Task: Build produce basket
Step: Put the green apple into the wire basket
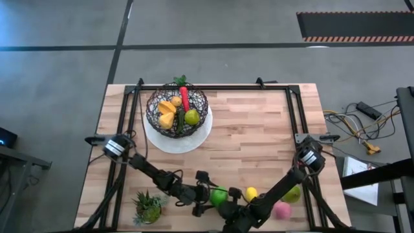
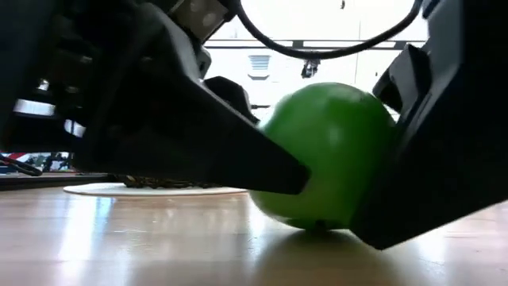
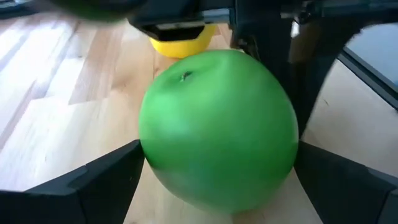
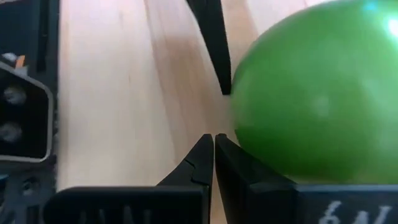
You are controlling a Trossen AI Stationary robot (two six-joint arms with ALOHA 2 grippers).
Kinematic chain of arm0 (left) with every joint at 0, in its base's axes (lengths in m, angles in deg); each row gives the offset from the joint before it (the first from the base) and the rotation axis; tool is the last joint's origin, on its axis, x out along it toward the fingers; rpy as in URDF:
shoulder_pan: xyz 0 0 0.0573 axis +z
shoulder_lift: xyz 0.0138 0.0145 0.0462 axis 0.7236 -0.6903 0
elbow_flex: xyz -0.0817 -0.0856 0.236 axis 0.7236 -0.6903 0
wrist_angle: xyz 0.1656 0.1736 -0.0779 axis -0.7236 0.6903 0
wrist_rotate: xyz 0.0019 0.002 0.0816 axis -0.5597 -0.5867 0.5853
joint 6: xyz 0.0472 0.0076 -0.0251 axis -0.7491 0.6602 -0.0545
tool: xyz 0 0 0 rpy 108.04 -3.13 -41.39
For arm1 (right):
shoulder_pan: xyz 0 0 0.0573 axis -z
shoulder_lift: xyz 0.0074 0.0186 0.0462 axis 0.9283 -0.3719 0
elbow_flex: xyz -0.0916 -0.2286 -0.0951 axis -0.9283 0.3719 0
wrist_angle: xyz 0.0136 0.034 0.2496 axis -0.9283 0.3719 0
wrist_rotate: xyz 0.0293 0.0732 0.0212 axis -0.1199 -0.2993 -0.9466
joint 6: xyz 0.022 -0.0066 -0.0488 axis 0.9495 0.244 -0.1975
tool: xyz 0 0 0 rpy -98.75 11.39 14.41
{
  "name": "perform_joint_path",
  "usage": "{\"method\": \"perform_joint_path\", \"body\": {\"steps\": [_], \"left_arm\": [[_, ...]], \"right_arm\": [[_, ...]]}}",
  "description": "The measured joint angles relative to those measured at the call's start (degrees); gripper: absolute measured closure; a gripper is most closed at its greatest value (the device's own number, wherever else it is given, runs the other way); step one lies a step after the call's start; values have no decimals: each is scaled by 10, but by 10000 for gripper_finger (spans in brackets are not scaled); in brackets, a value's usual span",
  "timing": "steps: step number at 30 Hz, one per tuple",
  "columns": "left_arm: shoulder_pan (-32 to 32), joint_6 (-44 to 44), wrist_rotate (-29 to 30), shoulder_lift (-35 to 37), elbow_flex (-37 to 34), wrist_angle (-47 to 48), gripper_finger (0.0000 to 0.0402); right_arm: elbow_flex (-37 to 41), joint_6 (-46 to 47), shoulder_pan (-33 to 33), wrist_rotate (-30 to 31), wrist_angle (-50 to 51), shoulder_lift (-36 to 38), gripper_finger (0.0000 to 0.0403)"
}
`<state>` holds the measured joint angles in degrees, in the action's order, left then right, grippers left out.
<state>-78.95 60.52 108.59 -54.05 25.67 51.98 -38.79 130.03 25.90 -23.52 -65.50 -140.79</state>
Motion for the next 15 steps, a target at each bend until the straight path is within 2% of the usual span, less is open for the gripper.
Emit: {"method": "perform_joint_path", "body": {"steps": [3,6,9,11,15], "left_arm": [[-1,1,1,8,-9,2,17],[-1,7,6,19,-25,0,17],[0,21,15,25,-38,-2,17],[-1,28,16,28,-41,0,17],[-1,36,15,28,-40,-1,17]], "right_arm": [[-4,-5,-11,-10,-1,6,394],[-8,8,-24,-47,-1,15,394],[-10,59,-37,-55,40,21,394],[-13,124,-42,-25,95,26,394],[-15,238,-42,72,188,34,394]]}}
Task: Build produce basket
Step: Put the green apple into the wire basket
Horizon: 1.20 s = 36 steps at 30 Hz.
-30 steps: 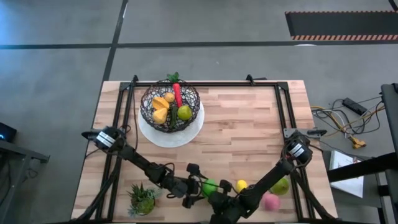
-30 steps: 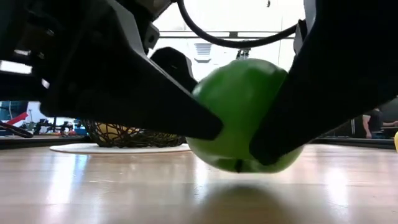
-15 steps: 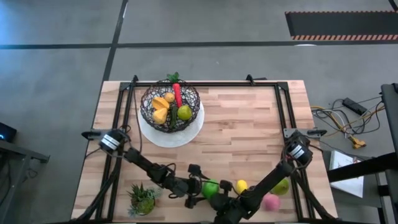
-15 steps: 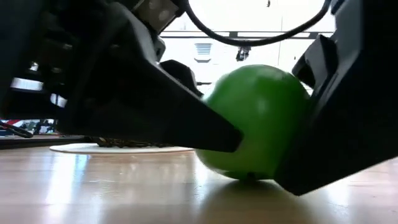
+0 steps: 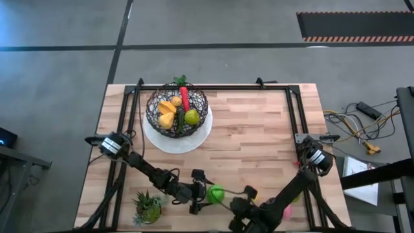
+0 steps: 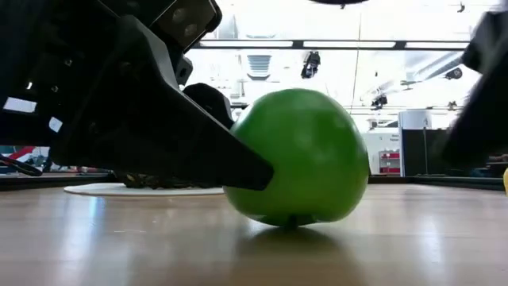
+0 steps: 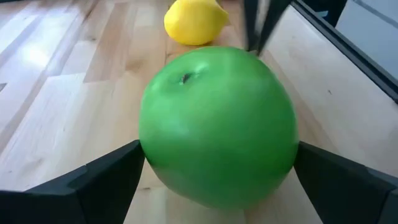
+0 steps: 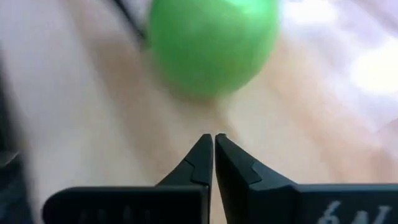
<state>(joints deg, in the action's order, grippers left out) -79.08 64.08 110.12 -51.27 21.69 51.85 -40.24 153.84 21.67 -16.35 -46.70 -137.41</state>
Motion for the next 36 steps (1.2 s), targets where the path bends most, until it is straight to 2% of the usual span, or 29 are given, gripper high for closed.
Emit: {"method": "perform_joint_path", "body": {"steps": [2,5,15,25,28,31,34,36], "left_arm": [[0,0,0,0,0,0,17],[1,0,0,0,1,0,17],[0,-21,-3,1,3,-1,18],[-2,-19,-12,14,1,18,83],[-15,-17,22,43,2,76,88],[-38,-15,97,88,1,178,89],[-65,1,186,159,4,289,90],[-73,32,218,214,7,373,91]], "right_arm": [[2,14,8,30,10,-1,394],[2,7,28,39,-3,-1,394],[4,-129,57,17,-78,-17,394],[4,-147,48,33,-89,-18,394],[4,-142,38,57,-93,-14,394],[3,-113,19,86,-81,-3,394],[2,-79,-6,122,-59,1,394],[3,-67,-19,149,-50,1,394]]}}
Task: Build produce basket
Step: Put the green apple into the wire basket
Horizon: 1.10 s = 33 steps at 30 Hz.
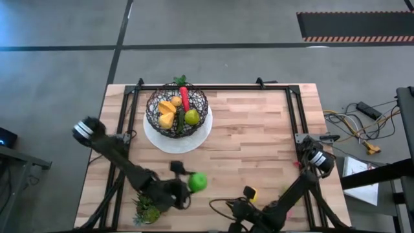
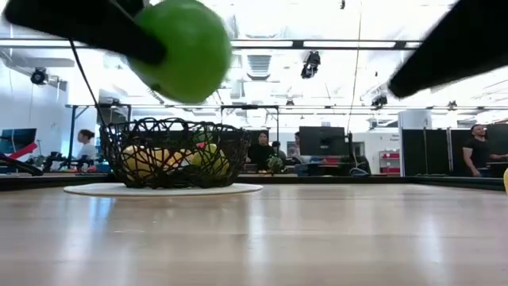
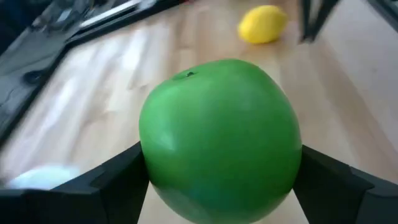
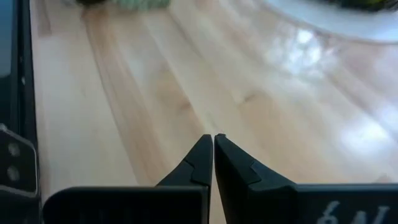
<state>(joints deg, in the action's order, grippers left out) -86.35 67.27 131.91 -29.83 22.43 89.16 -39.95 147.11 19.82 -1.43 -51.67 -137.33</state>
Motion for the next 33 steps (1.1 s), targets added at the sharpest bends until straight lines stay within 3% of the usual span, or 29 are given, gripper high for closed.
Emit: {"method": "perform_joint_path", "body": {"steps": [5,9,13,17,21,26,31,33], "left_arm": [[45,88,10,137,31,265,92],[155,77,-74,196,90,428,93],[293,-27,-181,182,154,559,93],[401,-145,-192,118,206,700,93],[459,-256,-193,55,216,735,93],[461,-363,-181,-18,214,742,87],[455,-364,-96,-70,214,754,60],[456,-356,-91,-82,213,758,46]], "right_arm": [[0,11,-12,42,4,2,394],[0,-1,-12,46,5,2,394],[0,-15,-5,50,6,2,394],[0,-15,-1,50,6,2,394],[0,-16,-1,49,5,0,394],[0,-12,-1,49,5,-4,394],[0,-10,-1,49,5,-10,394],[1,-10,-1,48,5,-13,394]]}}
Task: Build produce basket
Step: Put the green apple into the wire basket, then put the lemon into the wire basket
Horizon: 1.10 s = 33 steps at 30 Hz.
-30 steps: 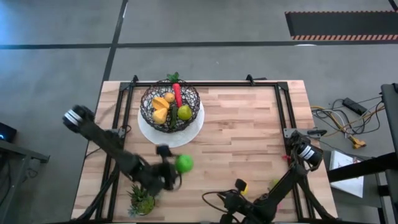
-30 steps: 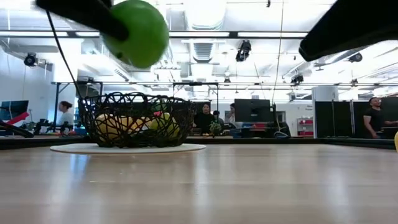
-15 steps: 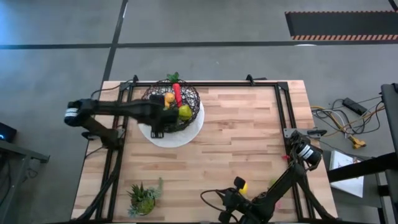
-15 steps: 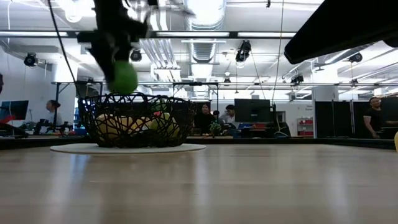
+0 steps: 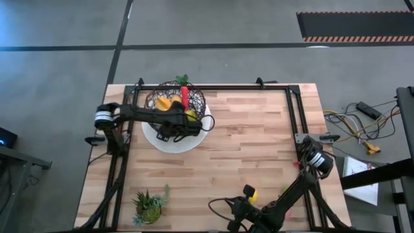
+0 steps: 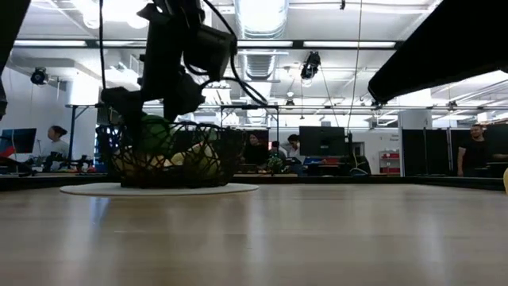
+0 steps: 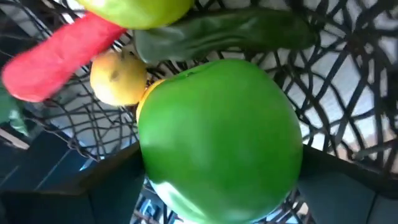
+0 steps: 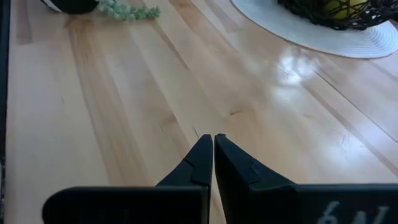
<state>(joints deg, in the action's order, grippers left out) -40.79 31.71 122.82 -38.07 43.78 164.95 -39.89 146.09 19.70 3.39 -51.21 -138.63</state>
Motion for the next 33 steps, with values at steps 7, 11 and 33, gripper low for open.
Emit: {"method": "perform_joint_path", "body": {"steps": [7,11,33], "left_arm": [[0,55,-20,-13,12,39,14],[0,65,-31,-2,29,39,11],[-167,366,48,301,15,-75,11]], "right_arm": [[1,1,0,-1,0,-8,394],[1,0,0,-1,0,-8,394],[-12,22,-97,-92,78,79,394]]}}
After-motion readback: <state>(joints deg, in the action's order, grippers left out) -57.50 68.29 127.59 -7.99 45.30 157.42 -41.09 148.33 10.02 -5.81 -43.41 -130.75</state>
